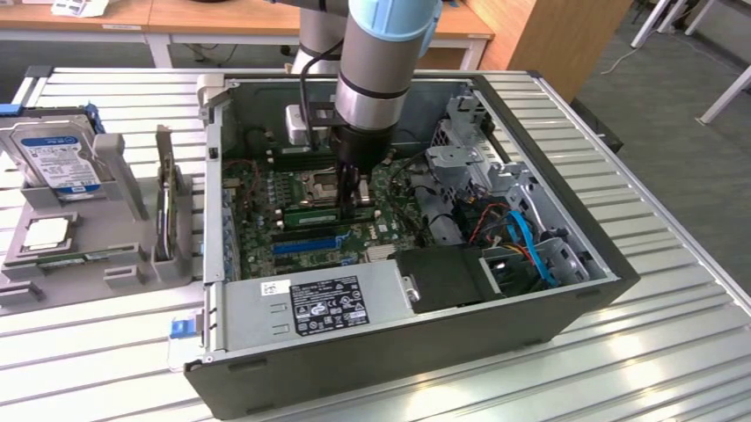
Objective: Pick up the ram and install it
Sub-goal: 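Insert the ram into the slot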
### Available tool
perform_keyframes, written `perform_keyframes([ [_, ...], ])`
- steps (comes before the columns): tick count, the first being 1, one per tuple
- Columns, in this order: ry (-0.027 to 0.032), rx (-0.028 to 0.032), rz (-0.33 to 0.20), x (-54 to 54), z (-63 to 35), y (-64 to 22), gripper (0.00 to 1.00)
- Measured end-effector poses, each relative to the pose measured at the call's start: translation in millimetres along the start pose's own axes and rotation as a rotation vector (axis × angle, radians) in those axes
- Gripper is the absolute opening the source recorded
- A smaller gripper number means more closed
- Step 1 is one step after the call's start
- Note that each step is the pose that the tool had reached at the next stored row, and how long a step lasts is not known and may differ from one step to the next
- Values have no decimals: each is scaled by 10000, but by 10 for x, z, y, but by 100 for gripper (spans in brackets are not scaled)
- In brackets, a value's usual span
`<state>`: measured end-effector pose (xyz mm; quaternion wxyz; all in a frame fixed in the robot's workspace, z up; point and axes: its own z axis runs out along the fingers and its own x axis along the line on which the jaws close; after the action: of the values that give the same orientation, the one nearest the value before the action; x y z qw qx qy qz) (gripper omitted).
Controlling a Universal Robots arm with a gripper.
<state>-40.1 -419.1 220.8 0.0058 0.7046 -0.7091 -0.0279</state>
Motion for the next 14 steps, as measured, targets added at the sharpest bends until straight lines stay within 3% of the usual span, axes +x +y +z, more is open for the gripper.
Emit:
perform_keyframes([
  [1, 1, 0, 0, 0, 0, 0, 36],
  [3, 1, -1, 0, 0, 0, 0, 36],
  [4, 1, 0, 0, 0, 0, 0, 43],
  [9, 4, -1, 0, 0, -5, 0, 43],
  [14, 1, -1, 1, -2, -79, 4, 43],
])
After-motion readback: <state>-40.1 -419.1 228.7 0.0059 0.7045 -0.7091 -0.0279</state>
